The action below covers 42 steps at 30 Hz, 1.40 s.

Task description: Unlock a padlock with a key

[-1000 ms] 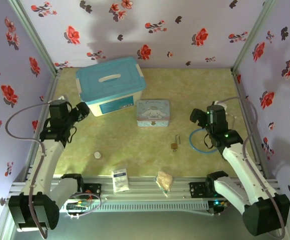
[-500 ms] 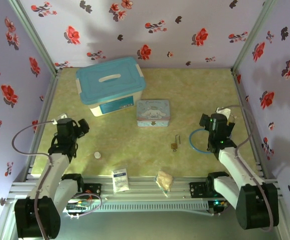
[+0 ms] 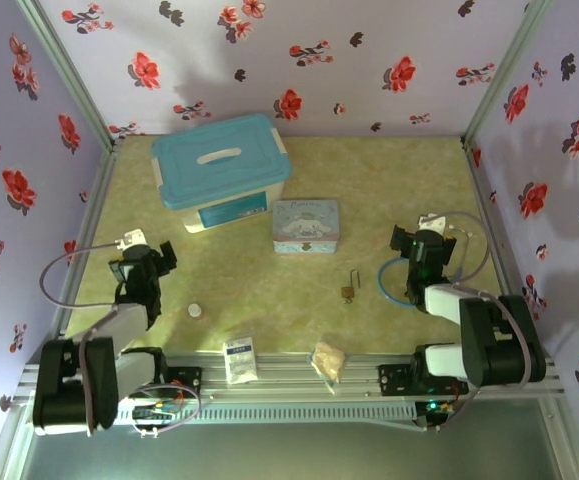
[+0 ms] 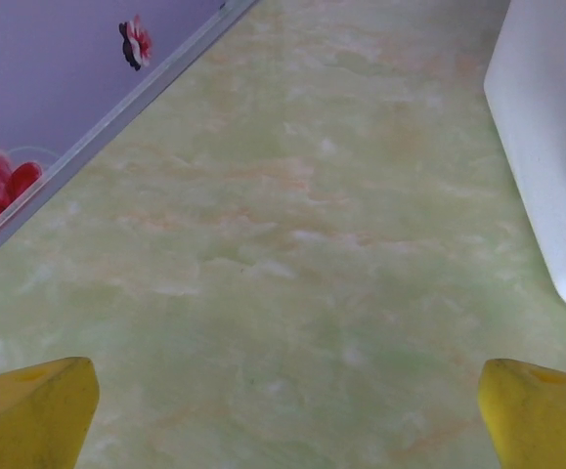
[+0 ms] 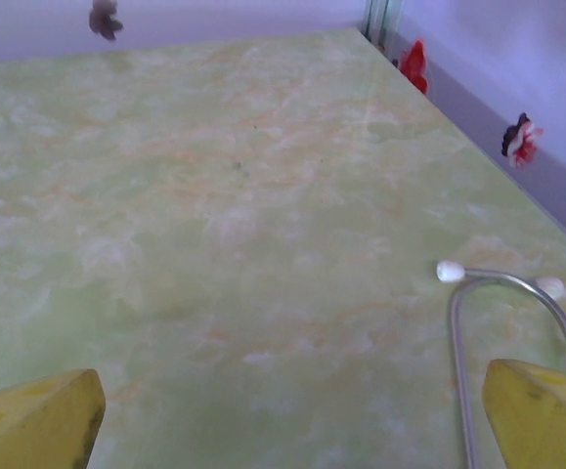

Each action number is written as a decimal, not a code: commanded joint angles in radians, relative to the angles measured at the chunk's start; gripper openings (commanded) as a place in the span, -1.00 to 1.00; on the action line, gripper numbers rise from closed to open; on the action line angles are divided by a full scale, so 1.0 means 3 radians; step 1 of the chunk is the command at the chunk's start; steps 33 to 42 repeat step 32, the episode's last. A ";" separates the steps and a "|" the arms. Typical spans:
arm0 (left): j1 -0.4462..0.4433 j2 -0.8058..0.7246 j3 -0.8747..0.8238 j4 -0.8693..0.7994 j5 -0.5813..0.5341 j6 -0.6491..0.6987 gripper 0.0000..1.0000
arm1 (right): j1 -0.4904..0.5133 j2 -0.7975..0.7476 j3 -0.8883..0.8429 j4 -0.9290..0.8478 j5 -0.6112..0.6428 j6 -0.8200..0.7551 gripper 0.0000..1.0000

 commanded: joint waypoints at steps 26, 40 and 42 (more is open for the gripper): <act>0.0004 0.1308 0.0523 0.1297 0.0366 0.0462 0.99 | -0.0154 0.0696 0.0244 0.0603 -0.0054 0.0127 0.99; 0.0000 0.1310 0.0523 0.1295 0.0366 0.0462 0.99 | -0.0154 0.0691 0.0238 0.0612 -0.0063 0.0128 0.99; 0.0000 0.1310 0.0523 0.1295 0.0366 0.0462 0.99 | -0.0154 0.0691 0.0238 0.0612 -0.0063 0.0128 0.99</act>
